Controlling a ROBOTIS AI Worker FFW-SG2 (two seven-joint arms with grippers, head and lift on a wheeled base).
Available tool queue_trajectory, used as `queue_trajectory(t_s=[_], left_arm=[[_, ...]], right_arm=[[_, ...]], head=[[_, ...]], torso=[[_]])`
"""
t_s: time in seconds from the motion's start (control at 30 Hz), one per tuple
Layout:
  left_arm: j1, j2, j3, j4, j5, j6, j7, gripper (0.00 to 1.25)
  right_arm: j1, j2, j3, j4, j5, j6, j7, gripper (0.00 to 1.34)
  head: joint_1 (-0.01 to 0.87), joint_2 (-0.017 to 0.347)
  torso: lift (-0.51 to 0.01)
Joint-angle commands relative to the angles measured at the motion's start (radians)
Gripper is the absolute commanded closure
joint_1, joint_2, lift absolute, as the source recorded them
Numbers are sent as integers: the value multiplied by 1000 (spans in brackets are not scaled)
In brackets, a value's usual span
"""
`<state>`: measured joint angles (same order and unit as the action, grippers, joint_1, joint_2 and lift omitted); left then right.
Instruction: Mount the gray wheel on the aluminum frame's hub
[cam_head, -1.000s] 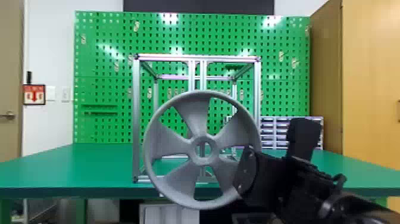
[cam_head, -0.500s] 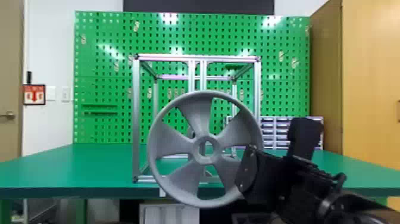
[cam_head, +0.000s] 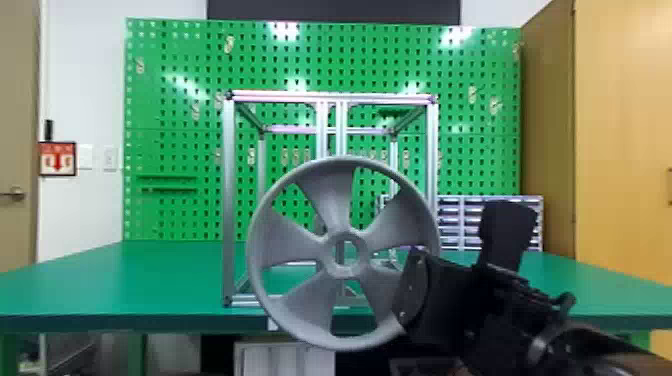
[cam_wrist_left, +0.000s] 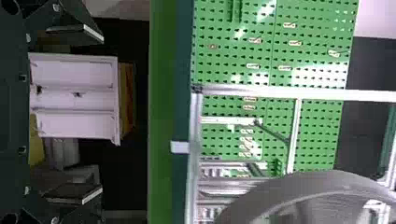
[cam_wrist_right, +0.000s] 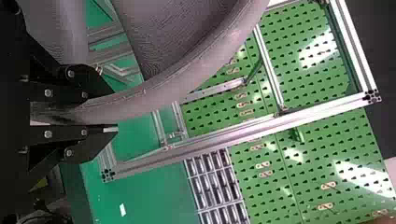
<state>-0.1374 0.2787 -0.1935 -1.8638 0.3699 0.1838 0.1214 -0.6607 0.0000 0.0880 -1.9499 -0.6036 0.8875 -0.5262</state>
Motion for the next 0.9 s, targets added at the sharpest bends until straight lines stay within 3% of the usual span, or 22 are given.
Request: queue_trajectory(t_s=[0.0,0.47,0.87], left_arm=[[-41,10,-38,-41,110,33,27,173],[-148,20,-112,-60,403,-1,122,190],[-211,5,-149,-18,484,-133,141,213]], right_arm=[[-2,1,4,3,5,-4,0,1092],[-7,1,22,22,18,-15,0,1092],[-7,1,38,29,30,-24,0,1092]], head=[[-5,6],[-5,6],[-5,6]], torso=[[-499],[-499],[-499]])
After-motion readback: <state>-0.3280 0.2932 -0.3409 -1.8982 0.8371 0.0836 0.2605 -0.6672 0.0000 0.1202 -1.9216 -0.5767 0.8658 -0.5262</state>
